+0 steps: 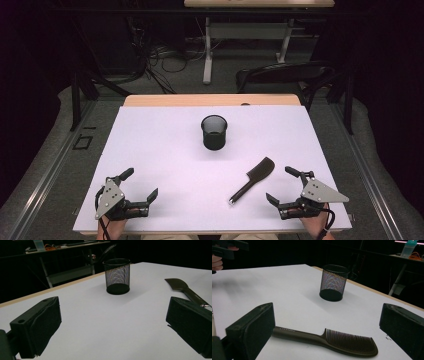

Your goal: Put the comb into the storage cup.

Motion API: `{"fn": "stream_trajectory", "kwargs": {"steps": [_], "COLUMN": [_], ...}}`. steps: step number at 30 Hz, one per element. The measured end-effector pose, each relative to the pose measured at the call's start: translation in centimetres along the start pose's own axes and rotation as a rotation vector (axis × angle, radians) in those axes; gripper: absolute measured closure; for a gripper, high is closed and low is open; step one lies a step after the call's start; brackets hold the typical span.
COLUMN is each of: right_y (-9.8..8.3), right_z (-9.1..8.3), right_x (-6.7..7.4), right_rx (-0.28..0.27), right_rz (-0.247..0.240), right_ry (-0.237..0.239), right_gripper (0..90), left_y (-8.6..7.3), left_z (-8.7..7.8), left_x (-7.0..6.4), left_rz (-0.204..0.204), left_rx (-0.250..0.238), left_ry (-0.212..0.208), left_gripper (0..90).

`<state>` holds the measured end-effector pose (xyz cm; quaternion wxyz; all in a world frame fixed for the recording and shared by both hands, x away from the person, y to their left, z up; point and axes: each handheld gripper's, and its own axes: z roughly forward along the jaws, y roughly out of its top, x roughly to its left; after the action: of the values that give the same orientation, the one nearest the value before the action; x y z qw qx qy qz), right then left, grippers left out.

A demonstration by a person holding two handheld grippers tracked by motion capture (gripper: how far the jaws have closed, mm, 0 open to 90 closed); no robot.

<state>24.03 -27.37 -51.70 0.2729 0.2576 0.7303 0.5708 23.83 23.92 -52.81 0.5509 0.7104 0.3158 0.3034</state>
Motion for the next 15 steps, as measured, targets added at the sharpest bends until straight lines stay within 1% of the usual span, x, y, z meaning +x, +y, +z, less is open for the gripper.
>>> {"fn": "stream_trajectory", "kwargs": {"steps": [4,10,12,15], "right_y": [0.00,0.07,0.06,0.04], "right_z": [-0.01,-0.05,0.00,0.12], "right_x": [0.04,0.04,-0.01,-0.04], "right_rx": [0.001,0.002,0.002,0.005], "right_rz": [-0.006,-0.011,-0.006,0.004], "right_ry": [0.003,0.003,0.003,0.008], "right_gripper": [0.0,0.0,0.0,0.0], "left_y": [0.04,0.05,0.03,0.08], "left_z": [0.02,0.01,0.08,0.19], "left_x": [-0.08,-0.06,-0.08,-0.08], "left_rz": [0.009,0.010,0.002,0.006], "left_rx": [0.002,0.007,0.008,0.010], "left_ry": [-0.007,-0.013,-0.015,-0.019], "left_gripper": [0.0,0.0,0.0,0.0]}}
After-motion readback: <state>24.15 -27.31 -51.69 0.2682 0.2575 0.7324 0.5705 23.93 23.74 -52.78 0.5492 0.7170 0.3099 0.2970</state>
